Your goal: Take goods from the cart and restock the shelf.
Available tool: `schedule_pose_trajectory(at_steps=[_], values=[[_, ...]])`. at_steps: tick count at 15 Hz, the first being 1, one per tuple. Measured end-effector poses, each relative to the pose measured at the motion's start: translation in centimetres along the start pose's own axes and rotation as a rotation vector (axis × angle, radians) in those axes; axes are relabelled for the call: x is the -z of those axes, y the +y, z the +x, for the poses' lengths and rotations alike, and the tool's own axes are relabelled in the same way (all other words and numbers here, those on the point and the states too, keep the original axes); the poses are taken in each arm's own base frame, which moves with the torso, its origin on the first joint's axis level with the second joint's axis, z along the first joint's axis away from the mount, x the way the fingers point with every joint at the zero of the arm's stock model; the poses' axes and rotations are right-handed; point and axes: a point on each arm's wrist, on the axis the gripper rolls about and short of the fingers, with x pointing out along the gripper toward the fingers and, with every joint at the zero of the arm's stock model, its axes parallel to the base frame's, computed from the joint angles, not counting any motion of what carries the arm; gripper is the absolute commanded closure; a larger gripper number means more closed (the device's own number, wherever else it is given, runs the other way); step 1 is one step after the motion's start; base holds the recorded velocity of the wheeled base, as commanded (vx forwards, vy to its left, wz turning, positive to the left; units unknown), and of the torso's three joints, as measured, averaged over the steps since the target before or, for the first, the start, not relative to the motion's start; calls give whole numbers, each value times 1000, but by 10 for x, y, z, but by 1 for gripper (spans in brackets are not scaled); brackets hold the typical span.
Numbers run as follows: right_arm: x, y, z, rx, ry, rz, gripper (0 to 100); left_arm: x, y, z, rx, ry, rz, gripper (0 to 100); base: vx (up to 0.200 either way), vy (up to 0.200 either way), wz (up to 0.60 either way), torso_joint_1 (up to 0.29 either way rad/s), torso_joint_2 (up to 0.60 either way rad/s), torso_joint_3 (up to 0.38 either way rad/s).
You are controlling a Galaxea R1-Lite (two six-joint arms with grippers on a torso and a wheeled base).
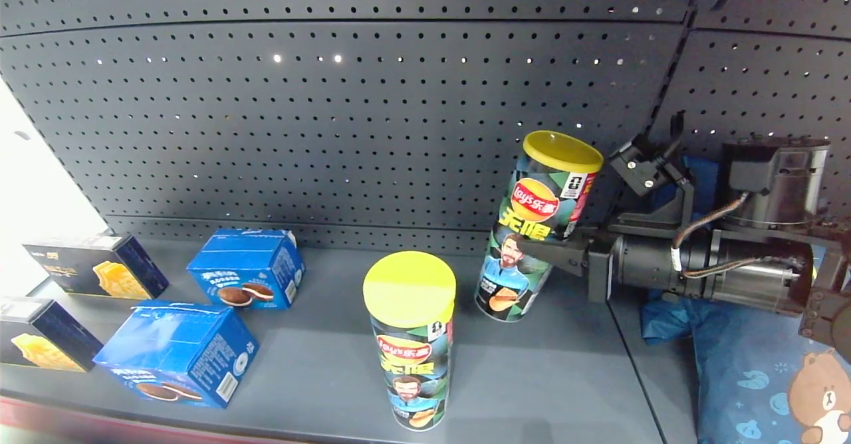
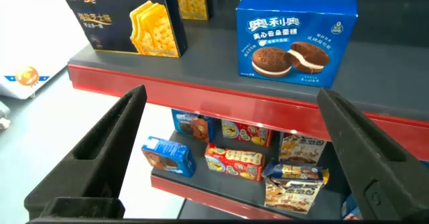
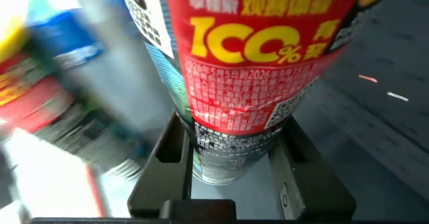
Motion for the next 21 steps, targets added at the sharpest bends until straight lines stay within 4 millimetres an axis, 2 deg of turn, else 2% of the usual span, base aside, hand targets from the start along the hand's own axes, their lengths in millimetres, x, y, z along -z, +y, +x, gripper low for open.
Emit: schedule_pose_trajectory(at_steps=[6, 9, 16, 21], values=[[-17, -15, 30, -34, -36, -17, 100, 0, 0, 0, 0, 0, 0, 0, 0, 0, 0, 0, 0, 0], [-16, 1, 47, -60, -11, -28, 100, 0, 0, 0, 0, 0, 0, 0, 0, 0, 0, 0, 0, 0], [-7, 7, 68, -92, 18, -84, 100, 0, 0, 0, 1, 0, 0, 0, 0, 0, 0, 0, 0, 0], [3, -7, 74, -59, 44, -114, 100, 0, 0, 0, 0, 0, 0, 0, 0, 0, 0, 0, 0, 0]])
